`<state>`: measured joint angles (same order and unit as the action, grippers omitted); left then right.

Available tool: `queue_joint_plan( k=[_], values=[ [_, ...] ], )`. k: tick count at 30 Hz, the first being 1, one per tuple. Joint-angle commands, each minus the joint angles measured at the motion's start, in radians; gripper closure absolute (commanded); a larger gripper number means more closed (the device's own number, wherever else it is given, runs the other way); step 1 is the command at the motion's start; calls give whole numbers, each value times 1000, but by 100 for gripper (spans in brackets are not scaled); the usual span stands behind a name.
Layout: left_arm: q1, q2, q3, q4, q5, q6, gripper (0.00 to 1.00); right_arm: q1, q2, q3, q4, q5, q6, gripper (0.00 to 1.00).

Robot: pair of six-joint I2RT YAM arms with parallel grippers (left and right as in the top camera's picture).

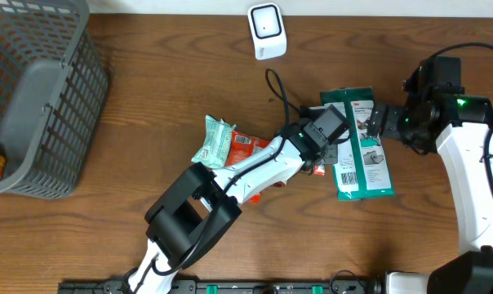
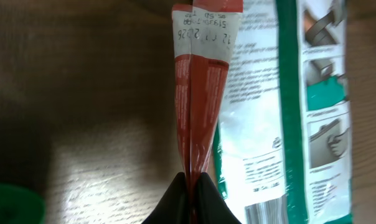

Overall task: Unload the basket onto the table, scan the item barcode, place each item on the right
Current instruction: 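Place the red stick packet on the table left of the glove pack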

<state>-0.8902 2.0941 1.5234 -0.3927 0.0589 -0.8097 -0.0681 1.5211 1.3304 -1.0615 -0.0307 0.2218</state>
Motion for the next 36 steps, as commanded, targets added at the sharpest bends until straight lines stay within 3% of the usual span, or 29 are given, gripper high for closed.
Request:
queue_joint_plan(
  k=[1, 20, 24, 25, 27, 36],
  values=[
    [3, 0, 11, 6, -26, -4, 93, -2, 3, -4, -2, -4, -13, 1],
    [3, 0, 11, -4, -150, -68, 91, -2, 3, -4, -2, -4, -13, 1],
    [3, 0, 11, -9, -150, -68, 64, -2, 3, -4, -1, -4, -13, 1],
    [3, 0, 11, -9, -150, -67, 46, -2, 3, -4, -2, -4, -13, 1],
    [3, 0, 11, -9, -150, -47, 34, -2, 3, -4, -2, -4, -14, 1],
    [6, -98, 16, 17, -174, 156, 32, -2, 3, -4, -2, -4, -14, 1]
  ],
)
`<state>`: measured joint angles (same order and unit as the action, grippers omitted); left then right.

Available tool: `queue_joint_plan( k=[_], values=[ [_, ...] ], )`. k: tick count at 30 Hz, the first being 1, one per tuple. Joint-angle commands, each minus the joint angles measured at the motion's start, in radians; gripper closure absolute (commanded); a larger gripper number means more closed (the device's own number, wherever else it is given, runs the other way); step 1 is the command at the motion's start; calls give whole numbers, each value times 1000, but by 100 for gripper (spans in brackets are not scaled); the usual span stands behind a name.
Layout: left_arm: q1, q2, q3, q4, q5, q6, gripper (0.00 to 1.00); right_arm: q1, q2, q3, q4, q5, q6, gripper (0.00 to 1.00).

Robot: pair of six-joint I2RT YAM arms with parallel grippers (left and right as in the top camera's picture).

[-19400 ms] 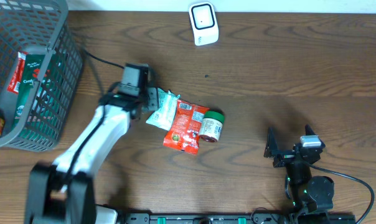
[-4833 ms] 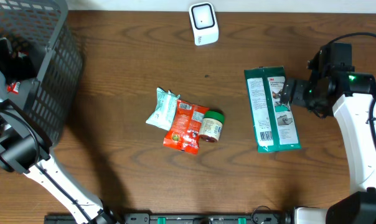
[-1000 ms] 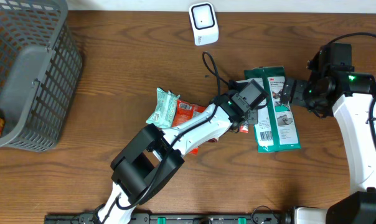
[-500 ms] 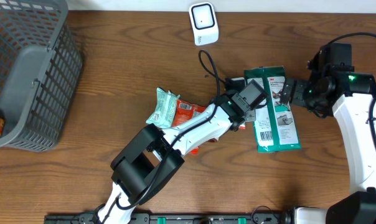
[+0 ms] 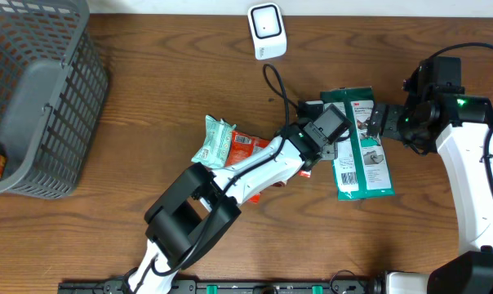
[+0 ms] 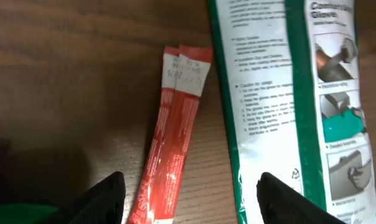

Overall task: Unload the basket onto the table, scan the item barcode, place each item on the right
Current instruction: 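Place the red stick packet on the table left of the glove pack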

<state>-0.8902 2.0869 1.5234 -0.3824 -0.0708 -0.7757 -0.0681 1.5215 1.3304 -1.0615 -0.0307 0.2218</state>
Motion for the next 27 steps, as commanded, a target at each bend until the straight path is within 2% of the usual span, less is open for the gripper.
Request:
queue_joint_plan(
  k=[1, 5, 9, 12, 18, 21, 27],
  values=[
    [10, -114, 17, 5, -51, 148, 32, -2, 3, -4, -2, -4, -13, 1],
    [61, -242, 55, -56, -72, 267, 32, -2, 3, -4, -2, -4, -13, 1],
    [173, -383, 110, -175, -243, 324, 28, -2, 3, -4, -2, -4, -13, 1],
    [307, -492, 113, -225, -352, 338, 27, -2, 3, -4, -2, -4, -13, 1],
    [707, -646, 113, -278, -390, 338, 27, -2, 3, -4, -2, -4, -13, 1],
    [977, -675, 113, -289, -390, 337, 27, -2, 3, -4, -2, -4, -14, 1],
    [1255, -629, 105, -394, -386, 337, 26, -2, 3, -4, -2, -4, -13, 1]
  ],
)
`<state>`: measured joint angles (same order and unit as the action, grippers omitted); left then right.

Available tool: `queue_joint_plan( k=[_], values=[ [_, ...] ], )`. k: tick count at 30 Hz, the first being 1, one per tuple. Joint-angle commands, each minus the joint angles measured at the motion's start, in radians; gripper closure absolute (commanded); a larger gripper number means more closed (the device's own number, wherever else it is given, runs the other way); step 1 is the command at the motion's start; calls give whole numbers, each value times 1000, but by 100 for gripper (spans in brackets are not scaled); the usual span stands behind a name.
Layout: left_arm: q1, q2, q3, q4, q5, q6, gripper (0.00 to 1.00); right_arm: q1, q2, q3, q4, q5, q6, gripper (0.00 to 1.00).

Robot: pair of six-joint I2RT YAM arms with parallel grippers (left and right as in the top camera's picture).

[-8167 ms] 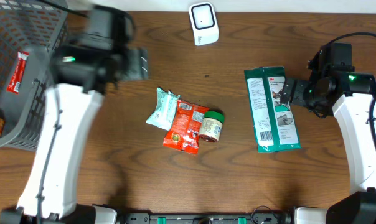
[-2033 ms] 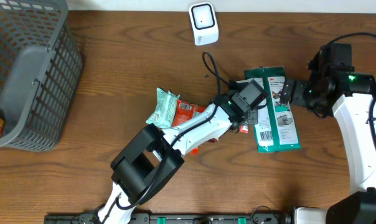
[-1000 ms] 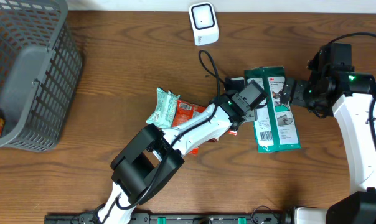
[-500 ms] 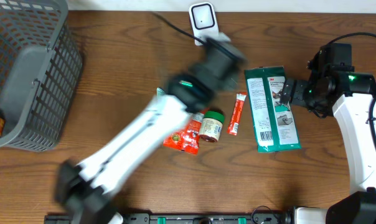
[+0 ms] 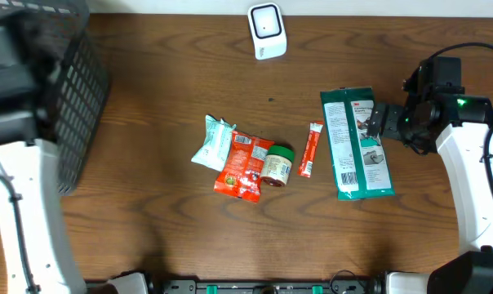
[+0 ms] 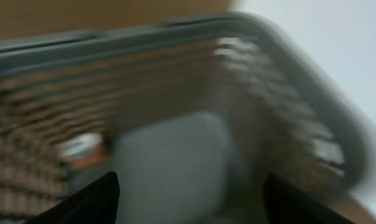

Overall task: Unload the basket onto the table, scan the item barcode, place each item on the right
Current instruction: 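Place the red stick packet on the table left of the glove pack, then move the left gripper back into the basket toward the white tissue box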

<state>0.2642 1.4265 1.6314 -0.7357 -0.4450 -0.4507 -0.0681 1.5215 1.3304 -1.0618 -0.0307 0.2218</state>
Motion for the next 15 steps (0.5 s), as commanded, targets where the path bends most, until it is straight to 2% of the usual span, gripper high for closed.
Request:
queue_joint_plan(
  k=[1, 8, 11, 13, 15],
  values=[
    [126, 47, -7, -58, -11, 12, 26, -2, 3, -4, -1, -4, -13, 1],
    [281, 227, -9, -189, -12, 13, 26, -2, 3, -4, -1, -4, -13, 1],
    [323, 312, -9, -215, -11, 14, 18, -2, 3, -4, -1, -4, -13, 1],
    [346, 365, -9, -225, -4, 69, 17, -2, 3, -4, -1, -4, -14, 1],
    [365, 406, -9, -224, 11, 128, 12, -2, 3, -4, -1, -4, -13, 1]
  ],
)
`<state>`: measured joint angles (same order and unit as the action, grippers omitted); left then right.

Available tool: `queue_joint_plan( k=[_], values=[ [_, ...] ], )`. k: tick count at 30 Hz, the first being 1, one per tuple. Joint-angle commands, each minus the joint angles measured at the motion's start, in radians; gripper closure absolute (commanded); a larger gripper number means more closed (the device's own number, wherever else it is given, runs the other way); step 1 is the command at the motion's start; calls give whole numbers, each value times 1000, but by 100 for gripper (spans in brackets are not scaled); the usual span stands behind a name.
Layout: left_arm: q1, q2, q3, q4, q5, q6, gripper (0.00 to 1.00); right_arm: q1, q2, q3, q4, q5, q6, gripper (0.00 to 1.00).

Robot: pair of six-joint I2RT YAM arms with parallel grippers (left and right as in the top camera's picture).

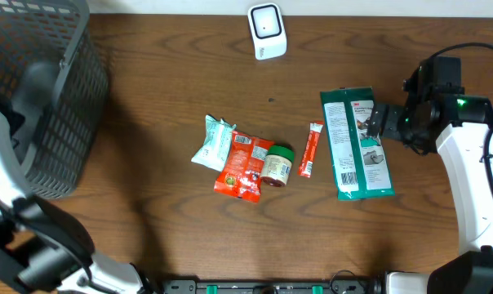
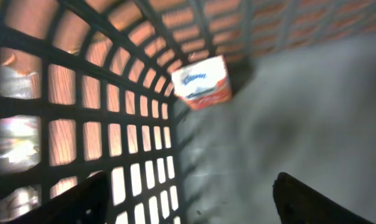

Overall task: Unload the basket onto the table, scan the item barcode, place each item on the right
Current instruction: 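Move the left gripper back into the basket toward the white tissue box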

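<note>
My left gripper [image 2: 193,182] is open inside the grey basket [image 1: 67,98] at the far left, its fingers [image 2: 94,198] wide apart with nothing between them. Ahead of it an orange and white tissue box [image 2: 202,83] lies against the basket wall. The white scanner [image 1: 265,31] stands at the back of the table. A slim red stick packet [image 1: 310,149] lies mid-table, left of a green glove package [image 1: 357,143]. My right gripper [image 1: 377,121] sits at that package's right edge; its jaws do not show clearly.
A mint-green packet [image 1: 212,140], a red pouch [image 1: 245,163] and a green-lidded jar [image 1: 276,165] lie together left of the red stick. The basket's lattice walls [image 2: 113,93] close in around my left gripper. The right arm [image 1: 475,180] runs along the right side.
My left gripper was just outside the basket in a blurred view; now it is down inside, facing the tissue box. The table items and the right arm have not moved.
My left gripper was shut on the red stick packet beside the glove package. Then it was open, with the stick lying on the table. After that the left arm was over at the basket, and now its gripper is inside it.
</note>
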<state>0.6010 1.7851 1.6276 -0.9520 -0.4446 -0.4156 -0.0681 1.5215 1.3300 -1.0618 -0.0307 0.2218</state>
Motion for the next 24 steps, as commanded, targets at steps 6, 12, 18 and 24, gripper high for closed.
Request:
queue_joint_plan(
  k=[6, 12, 18, 24],
  values=[
    [97, 123, -5, 18, 43, 104, 1, -2, 3, -4, -1, -4, -13, 1],
    [140, 131, -5, 73, 97, 104, 1, -2, 3, -4, -1, -4, -13, 1],
    [144, 132, -5, 118, 98, 104, 2, -2, 3, -4, -1, -4, -14, 1],
    [144, 150, -5, 162, 105, 104, 1, -2, 3, -4, -1, -4, -14, 1]
  ],
)
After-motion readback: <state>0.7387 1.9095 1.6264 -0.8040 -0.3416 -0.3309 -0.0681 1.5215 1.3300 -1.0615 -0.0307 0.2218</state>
